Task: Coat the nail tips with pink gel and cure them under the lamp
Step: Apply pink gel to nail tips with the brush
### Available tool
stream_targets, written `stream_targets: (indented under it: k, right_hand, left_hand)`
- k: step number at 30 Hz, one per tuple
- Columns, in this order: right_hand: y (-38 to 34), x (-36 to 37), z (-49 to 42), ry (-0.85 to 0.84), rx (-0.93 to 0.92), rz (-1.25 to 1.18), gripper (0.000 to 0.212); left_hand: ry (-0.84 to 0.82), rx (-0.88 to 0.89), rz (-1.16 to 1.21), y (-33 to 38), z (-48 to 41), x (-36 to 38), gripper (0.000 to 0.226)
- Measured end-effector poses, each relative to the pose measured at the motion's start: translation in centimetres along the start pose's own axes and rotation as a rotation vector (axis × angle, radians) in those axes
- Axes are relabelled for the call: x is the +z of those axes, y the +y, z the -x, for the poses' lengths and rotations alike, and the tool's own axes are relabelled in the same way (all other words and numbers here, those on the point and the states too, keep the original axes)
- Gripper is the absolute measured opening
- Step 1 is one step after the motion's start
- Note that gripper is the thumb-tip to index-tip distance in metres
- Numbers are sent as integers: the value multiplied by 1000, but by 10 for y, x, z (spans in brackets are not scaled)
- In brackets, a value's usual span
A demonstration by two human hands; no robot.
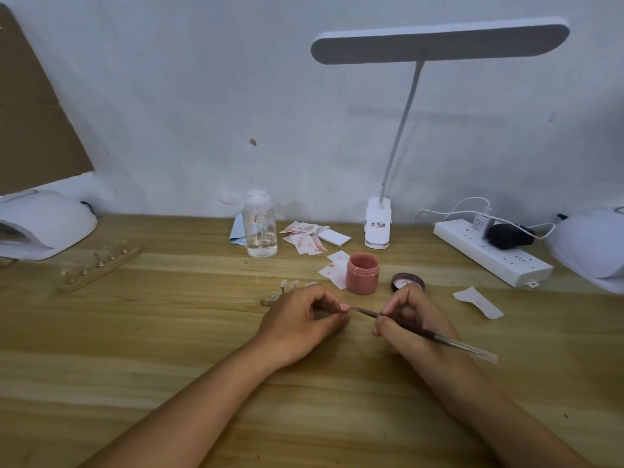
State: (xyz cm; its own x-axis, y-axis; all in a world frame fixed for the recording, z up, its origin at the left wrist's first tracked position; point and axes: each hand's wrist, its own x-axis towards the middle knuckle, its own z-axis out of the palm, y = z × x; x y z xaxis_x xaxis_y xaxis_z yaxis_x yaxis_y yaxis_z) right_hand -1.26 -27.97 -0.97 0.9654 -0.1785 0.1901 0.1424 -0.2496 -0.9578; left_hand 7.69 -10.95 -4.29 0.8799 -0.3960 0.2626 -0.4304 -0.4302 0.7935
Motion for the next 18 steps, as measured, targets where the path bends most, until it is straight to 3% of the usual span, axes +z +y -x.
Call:
stream_targets:
  k: [18]
  right_hand:
    - [2,-1,0,-12,-11,-75,15]
  left_hand:
    - [-1,53,29,0,0,0,10]
